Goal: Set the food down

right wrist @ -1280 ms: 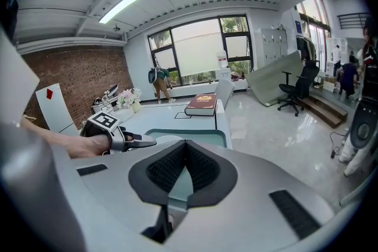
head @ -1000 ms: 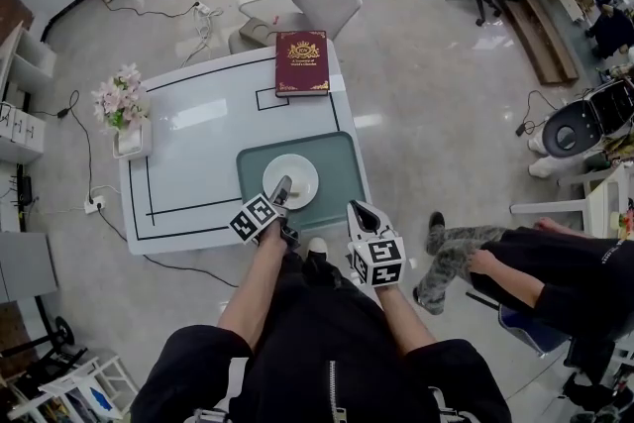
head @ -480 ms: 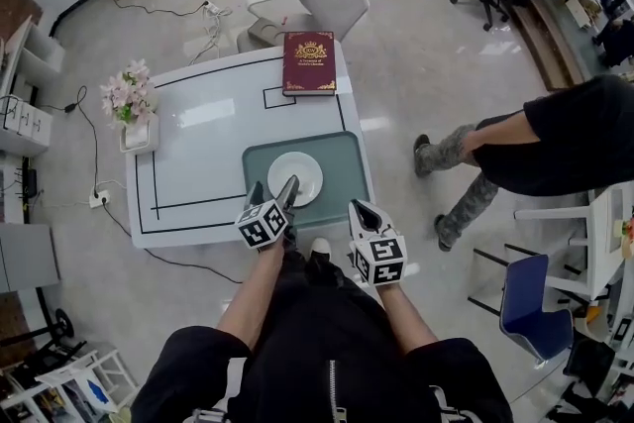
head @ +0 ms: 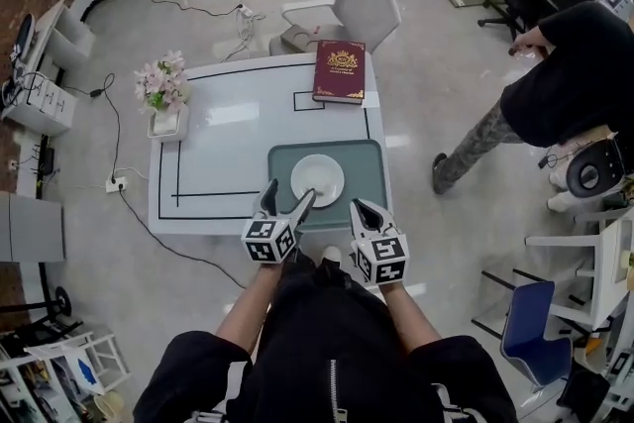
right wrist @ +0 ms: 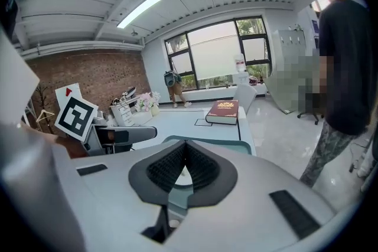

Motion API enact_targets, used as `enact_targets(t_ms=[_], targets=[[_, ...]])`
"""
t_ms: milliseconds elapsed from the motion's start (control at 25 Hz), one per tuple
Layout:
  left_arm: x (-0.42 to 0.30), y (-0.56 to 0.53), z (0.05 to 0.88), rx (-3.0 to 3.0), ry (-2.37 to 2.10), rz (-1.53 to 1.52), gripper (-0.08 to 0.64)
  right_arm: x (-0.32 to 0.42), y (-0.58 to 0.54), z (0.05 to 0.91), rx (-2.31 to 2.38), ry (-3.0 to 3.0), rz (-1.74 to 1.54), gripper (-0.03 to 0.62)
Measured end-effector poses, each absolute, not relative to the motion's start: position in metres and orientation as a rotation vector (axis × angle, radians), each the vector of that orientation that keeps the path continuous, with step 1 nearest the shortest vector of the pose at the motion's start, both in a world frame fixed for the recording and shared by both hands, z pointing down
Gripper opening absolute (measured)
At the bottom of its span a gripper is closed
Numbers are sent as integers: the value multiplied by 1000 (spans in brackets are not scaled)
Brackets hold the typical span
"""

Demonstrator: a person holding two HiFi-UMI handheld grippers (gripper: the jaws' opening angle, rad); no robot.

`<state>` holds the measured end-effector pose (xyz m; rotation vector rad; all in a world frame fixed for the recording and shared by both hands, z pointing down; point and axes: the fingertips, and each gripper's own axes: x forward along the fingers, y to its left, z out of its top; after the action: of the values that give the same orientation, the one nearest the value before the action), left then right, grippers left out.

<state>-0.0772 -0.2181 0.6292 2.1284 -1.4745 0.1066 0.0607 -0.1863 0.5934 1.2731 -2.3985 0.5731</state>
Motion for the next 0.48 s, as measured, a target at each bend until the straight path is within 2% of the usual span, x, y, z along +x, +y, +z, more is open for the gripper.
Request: enact_targets(t_ms=[80, 240, 480], targets=[[-79, -212, 618, 2162, -1497, 107, 396, 55, -186, 591, 1254, -2413, 563, 8], [-86, -201, 594, 2225, -1568, 116, 258, 44, -185, 584, 1226, -2436, 547, 8], [-90, -192, 573, 2294, -1602, 120, 106, 32, -184, 580, 1193, -2462, 534, 8]])
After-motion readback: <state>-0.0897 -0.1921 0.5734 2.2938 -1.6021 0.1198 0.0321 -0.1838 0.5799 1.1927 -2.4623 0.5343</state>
